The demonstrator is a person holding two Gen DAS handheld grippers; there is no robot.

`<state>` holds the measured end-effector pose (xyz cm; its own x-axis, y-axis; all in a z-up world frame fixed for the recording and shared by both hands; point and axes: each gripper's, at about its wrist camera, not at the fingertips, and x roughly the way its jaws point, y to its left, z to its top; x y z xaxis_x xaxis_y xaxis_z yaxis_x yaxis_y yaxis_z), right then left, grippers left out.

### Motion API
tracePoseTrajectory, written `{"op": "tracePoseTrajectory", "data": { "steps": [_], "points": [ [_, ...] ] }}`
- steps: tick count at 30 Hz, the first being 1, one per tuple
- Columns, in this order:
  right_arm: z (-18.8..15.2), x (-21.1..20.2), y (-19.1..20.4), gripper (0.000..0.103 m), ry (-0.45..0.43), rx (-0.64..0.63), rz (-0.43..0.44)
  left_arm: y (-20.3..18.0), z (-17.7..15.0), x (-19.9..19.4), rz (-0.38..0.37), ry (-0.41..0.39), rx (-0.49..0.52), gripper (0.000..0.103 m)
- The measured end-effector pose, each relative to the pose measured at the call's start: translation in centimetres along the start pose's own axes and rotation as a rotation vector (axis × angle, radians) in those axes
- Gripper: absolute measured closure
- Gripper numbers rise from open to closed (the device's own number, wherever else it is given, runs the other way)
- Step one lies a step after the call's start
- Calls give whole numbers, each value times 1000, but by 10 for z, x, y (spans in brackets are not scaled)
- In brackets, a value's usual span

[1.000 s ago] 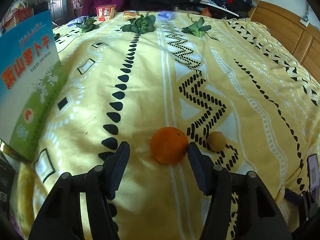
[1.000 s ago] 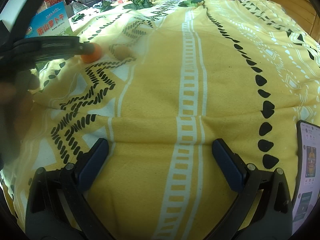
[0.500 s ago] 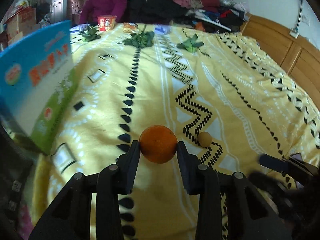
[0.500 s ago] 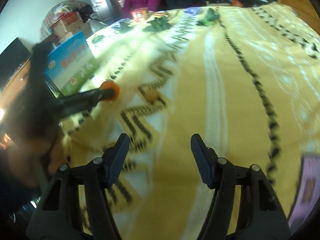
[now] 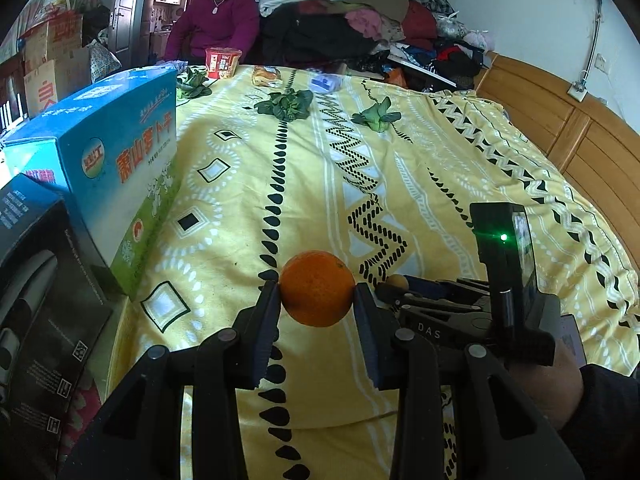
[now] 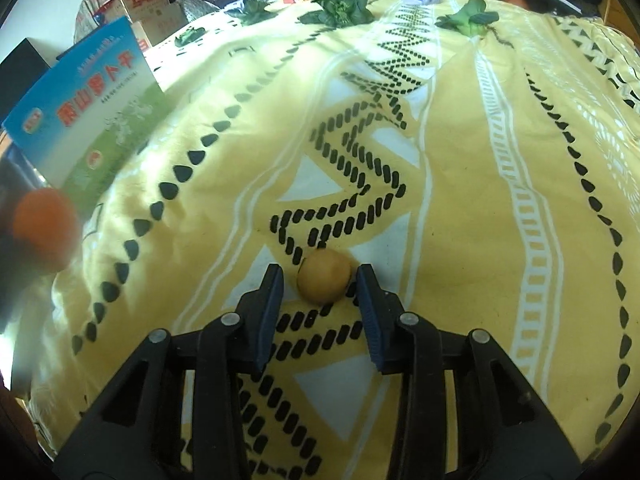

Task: Organize fruits
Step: 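Carry the orange and brown fruit to the steel bowl and release both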

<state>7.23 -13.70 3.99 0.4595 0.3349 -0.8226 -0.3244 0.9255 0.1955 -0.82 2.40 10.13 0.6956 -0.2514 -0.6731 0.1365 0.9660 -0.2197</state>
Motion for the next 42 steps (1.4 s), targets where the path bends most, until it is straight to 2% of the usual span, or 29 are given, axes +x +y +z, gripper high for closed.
{"op": "tracePoseTrajectory", "data": {
  "steps": [1,6,9,13,18,22,24,29,33,40,41,42],
  "points": [
    [1,-1,0,77,-1,-2,-4,0,1,-3,1,-4,-3,65],
    [7,-33,14,77,-46,-20,2,12,11,-40,12,-62,-34,65],
    [17,-68,41,77,-112,-68,23,27,20,-83,32,-127,-61,65],
    [39,-122,101,77,-213,-147,93,62,27,-147,93,-232,-109,65],
    [56,-160,199,77,-272,-265,247,147,19,-231,268,-329,-231,65],
    [56,-157,286,77,-235,-358,372,222,-7,-277,424,-337,-341,65],
    [49,-147,324,77,-202,-399,412,260,-24,-288,490,-297,-392,65],
    [27,-107,405,77,-65,-477,487,327,-71,-294,547,-209,-529,65],
    [9,-82,437,77,27,-526,491,337,-91,-291,542,-186,-551,65],
    [10,-68,458,76,71,-524,470,343,-95,-288,520,-174,-572,64],
    [10,-67,460,76,76,-518,469,343,-95,-289,520,-181,-569,63],
    [11,-66,460,76,85,-514,471,344,-94,-291,522,-188,-569,55]
  ]
}}
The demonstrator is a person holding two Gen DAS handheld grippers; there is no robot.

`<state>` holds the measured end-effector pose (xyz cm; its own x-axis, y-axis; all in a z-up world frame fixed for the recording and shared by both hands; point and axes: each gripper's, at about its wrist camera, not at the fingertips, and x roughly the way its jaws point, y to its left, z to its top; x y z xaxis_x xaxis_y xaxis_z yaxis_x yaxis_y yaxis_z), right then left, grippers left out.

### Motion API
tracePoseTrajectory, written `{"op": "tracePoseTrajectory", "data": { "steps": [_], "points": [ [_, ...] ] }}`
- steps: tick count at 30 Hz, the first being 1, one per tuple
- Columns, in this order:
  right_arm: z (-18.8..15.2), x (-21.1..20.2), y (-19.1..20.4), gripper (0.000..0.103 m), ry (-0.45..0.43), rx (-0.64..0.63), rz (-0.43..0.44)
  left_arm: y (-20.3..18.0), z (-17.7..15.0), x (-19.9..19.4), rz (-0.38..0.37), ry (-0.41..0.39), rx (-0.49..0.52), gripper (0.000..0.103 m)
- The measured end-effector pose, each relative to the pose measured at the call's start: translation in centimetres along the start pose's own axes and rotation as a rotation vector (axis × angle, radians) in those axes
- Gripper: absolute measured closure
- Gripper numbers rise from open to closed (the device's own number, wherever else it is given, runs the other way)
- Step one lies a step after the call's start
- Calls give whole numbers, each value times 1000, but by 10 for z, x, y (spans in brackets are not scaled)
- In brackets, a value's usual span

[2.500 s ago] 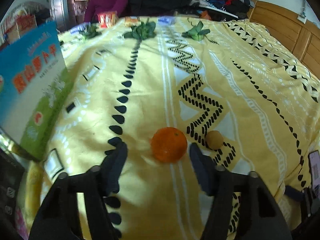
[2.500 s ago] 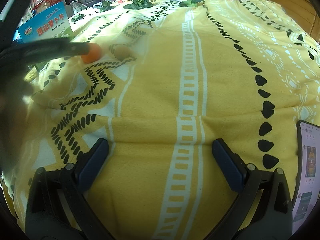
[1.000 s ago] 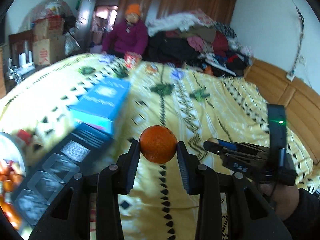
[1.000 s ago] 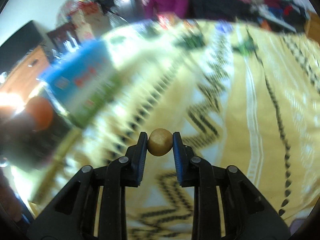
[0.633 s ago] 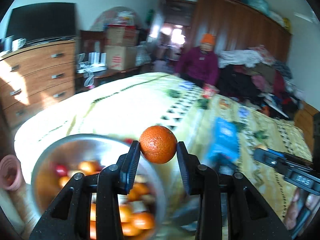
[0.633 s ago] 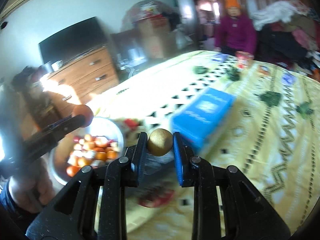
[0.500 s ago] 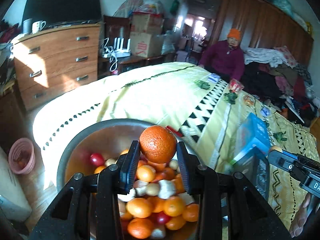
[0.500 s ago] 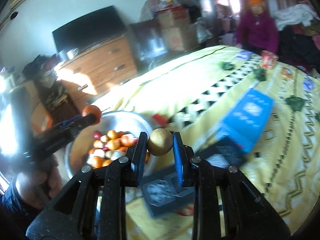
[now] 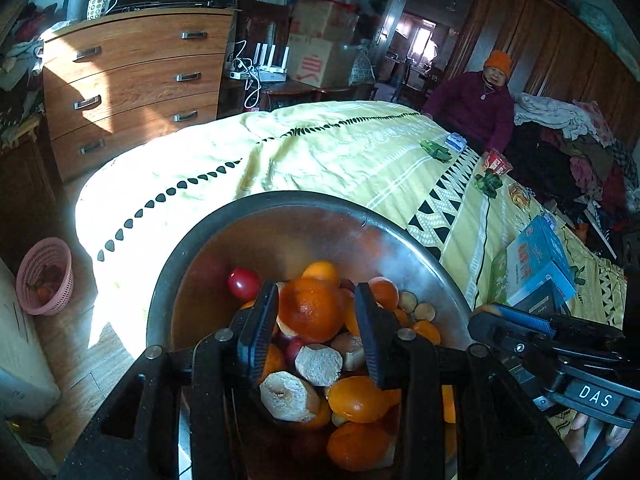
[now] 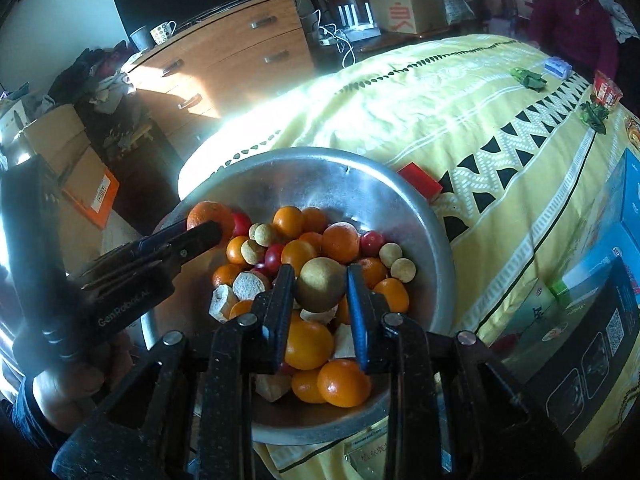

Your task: Organize fruits

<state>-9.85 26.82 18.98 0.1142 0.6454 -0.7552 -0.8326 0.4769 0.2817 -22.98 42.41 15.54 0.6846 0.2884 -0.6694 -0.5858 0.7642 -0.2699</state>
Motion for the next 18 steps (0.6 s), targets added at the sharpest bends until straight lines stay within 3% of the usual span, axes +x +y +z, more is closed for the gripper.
{"op": "tracePoseTrajectory", "data": {
  "steps": [2,4,7,10,12,14,15,18],
  "points": [
    [-1,0,3,66,4,-6,1,0,2,-4,6,-20,-5,39],
    [-2,-6,6,28,-20,-17,0,1,3,-9,24,-46,-9,31],
    [-4,-29,8,26,-90,-28,-32,-2,3,-19,20,-75,-17,30],
    [-20,-80,7,26,-243,-32,-94,-23,2,-37,-30,-124,26,30],
    [-44,-118,0,26,-350,-19,-172,-56,-5,-54,-114,-162,102,30],
    [-79,-151,-13,17,-429,13,-299,-104,-19,-73,-223,-188,216,30],
    [-97,-163,-24,11,-453,39,-360,-129,-28,-81,-287,-190,269,30],
    [-164,-187,-68,7,-448,130,-553,-208,-73,-101,-503,-151,428,28]
  ]
}}
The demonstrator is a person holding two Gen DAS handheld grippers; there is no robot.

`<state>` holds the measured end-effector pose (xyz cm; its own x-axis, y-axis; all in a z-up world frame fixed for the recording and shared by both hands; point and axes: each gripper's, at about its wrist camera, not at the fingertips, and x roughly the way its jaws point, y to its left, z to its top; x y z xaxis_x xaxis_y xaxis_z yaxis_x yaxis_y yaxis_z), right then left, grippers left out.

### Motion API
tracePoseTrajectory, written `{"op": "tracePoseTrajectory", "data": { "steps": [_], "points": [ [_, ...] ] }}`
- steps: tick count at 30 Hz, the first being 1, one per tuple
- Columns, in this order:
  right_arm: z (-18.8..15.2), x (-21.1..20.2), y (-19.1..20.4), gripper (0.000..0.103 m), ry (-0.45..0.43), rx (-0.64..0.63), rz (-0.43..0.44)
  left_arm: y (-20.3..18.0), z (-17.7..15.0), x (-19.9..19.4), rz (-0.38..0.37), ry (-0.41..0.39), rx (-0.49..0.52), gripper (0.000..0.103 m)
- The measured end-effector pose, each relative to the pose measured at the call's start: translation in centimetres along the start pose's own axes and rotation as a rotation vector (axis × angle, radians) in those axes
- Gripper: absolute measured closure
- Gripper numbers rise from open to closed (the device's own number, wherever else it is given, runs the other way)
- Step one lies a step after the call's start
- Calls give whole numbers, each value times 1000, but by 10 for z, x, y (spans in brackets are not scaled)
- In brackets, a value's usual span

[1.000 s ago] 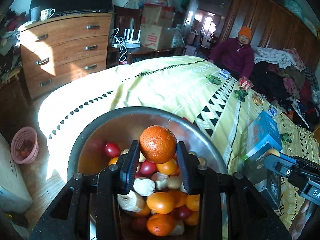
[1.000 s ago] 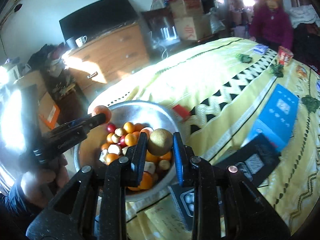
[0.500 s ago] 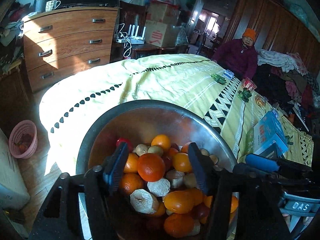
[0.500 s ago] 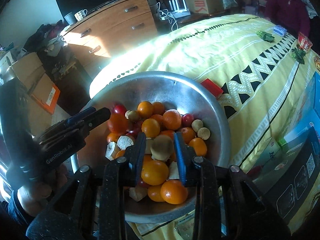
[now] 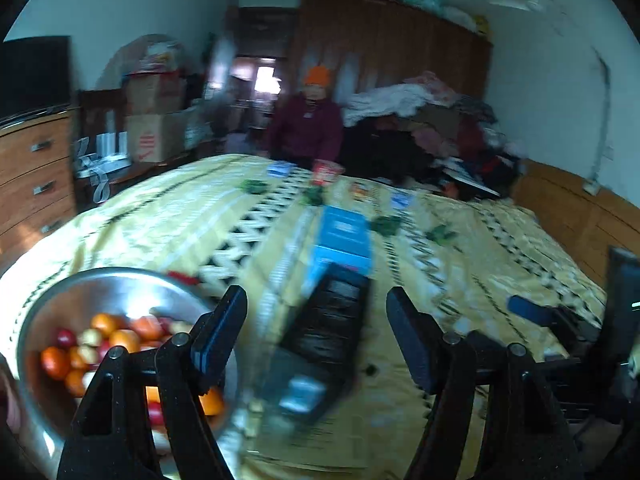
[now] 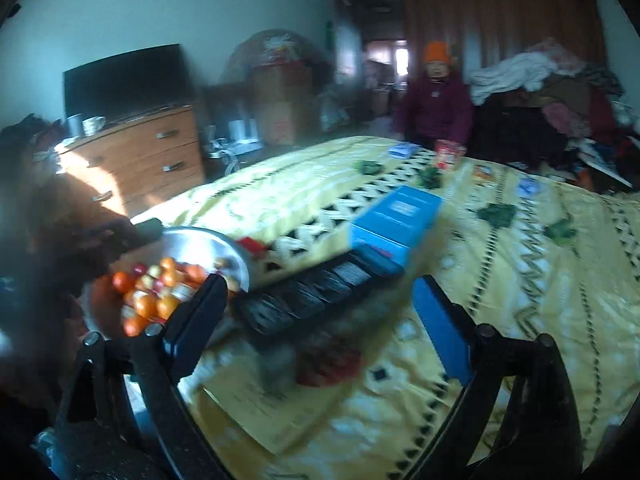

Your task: Organize fruits

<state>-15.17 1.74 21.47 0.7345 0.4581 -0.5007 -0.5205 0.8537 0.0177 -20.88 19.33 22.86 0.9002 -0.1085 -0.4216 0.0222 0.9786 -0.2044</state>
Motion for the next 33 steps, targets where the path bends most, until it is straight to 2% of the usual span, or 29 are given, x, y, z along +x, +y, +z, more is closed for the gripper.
{"op": "tracePoseTrajectory", "data": {
  "steps": [3,5,7,9,12,14,16,17,18,19,23,26,33],
  "points": [
    [-54,7,-62,7,147,42,-147,-70,-28,38,-164,111,75,26],
    [-90,13,-103,7,235,85,-222,-100,-57,78,-192,223,93,26],
    [-122,24,-136,7,325,116,-278,-117,-88,121,-169,340,111,26],
    [-142,35,-164,7,390,173,-289,-122,-115,159,-116,429,108,26],
    [-151,45,-185,7,408,213,-324,-120,-134,200,-23,495,93,26],
    [-153,54,-195,7,407,223,-340,-119,-142,216,33,508,83,26],
    [-161,63,-203,6,424,278,-316,-119,-149,228,36,509,73,21],
    [-166,69,-207,6,448,317,-298,-119,-151,233,39,510,70,14],
    [-174,73,-208,1,465,348,-287,-119,-154,238,30,511,62,2],
    [-175,72,-207,0,441,343,-290,-121,-157,244,11,526,70,0],
    [-176,68,-209,0,417,336,-303,-135,-165,251,87,513,161,0],
    [-177,66,-211,0,410,343,-295,-131,-164,248,70,512,138,0],
    [-180,72,-206,0,420,333,-307,-134,-167,246,83,490,157,0]
  ]
}}
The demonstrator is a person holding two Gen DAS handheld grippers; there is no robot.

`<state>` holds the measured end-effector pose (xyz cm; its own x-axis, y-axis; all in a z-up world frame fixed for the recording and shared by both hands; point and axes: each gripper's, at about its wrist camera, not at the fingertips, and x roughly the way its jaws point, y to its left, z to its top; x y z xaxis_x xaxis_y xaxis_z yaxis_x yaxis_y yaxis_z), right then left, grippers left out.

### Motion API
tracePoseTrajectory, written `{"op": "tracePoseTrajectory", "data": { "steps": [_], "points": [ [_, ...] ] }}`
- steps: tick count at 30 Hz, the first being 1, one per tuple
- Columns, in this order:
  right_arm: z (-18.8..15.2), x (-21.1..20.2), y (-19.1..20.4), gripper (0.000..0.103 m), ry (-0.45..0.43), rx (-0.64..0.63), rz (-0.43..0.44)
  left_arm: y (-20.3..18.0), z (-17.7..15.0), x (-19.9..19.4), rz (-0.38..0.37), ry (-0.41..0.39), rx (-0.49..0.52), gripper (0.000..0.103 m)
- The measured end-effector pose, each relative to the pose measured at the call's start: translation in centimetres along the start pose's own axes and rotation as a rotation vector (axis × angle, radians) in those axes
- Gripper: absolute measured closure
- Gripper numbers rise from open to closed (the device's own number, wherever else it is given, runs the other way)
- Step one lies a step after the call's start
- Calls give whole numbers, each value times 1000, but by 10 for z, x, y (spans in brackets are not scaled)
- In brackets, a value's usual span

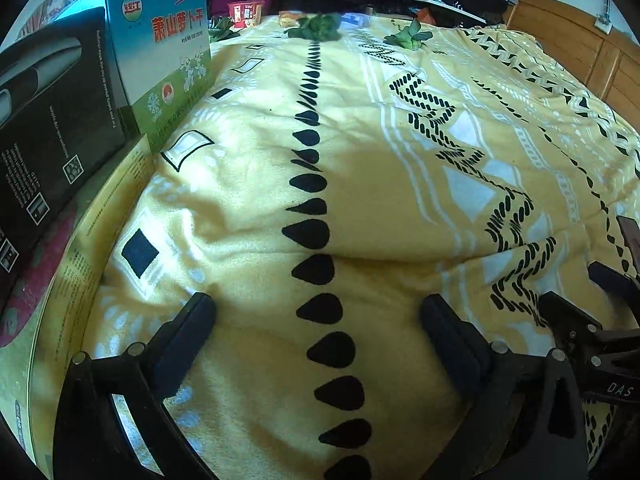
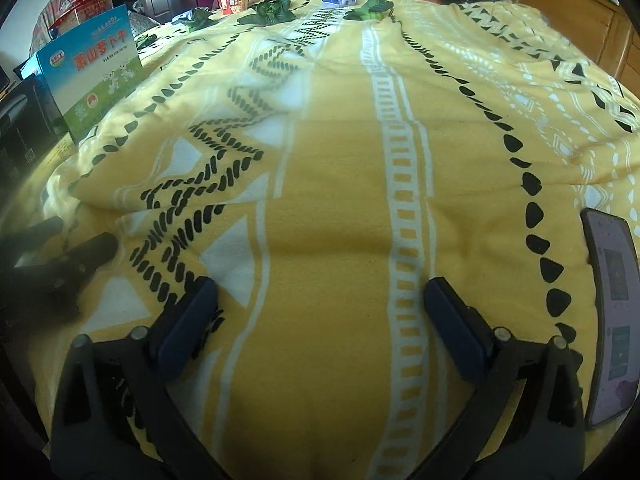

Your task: Organize fruits

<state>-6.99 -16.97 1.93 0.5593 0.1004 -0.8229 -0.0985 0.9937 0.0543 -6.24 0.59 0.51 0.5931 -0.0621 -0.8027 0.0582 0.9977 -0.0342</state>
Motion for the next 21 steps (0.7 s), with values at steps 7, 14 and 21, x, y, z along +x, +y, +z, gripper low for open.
{"op": "tracePoseTrajectory", "data": {
  "steps": [7,14,21],
  "points": [
    [-1,-2,-2,0,2,0,-2,-1,1,0,2,0,1,0],
    [-1,-3,-2,0,1,0,-1,-1,1,0,2,0,1,0],
    [-1,-3,-2,0,1,0,-1,-1,1,0,2,0,1,0]
  ]
}}
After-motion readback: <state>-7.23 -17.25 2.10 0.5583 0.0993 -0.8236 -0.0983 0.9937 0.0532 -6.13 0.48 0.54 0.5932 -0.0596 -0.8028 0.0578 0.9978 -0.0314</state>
